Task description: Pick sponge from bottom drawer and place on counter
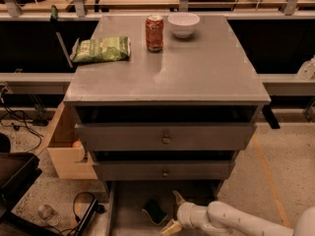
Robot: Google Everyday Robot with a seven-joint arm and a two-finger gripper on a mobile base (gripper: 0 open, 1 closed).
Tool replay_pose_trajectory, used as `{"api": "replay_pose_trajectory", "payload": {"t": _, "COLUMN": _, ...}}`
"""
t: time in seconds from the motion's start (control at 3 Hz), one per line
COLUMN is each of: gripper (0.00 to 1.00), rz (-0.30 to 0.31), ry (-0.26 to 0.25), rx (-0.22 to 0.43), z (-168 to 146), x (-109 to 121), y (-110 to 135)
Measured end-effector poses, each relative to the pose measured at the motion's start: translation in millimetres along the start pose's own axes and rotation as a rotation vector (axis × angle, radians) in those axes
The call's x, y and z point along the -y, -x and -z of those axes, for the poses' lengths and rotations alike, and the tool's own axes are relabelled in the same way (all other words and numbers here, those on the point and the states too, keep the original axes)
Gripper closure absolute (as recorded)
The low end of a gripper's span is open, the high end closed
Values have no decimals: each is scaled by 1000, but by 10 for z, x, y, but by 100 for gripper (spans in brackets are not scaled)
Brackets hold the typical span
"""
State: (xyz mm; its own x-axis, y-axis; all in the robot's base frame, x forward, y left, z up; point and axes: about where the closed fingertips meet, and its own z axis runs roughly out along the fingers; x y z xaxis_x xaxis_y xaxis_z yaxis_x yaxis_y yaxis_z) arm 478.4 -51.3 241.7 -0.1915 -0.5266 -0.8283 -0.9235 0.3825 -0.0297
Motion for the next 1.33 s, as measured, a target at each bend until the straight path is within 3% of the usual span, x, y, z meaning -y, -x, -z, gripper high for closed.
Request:
{"api": "replay_pose_trajectory", "payload": {"t": 0.67, "gripper": 0, "rz": 40, "ry": 19, "rx": -84, "z": -519, "x": 59, "y": -229}}
{"api": "replay_pose_trajectory", "payload": {"t": 1.33, "gripper": 0, "rz": 45, "ry": -2, "rx": -182, "z": -873, "x": 177, "y": -629}}
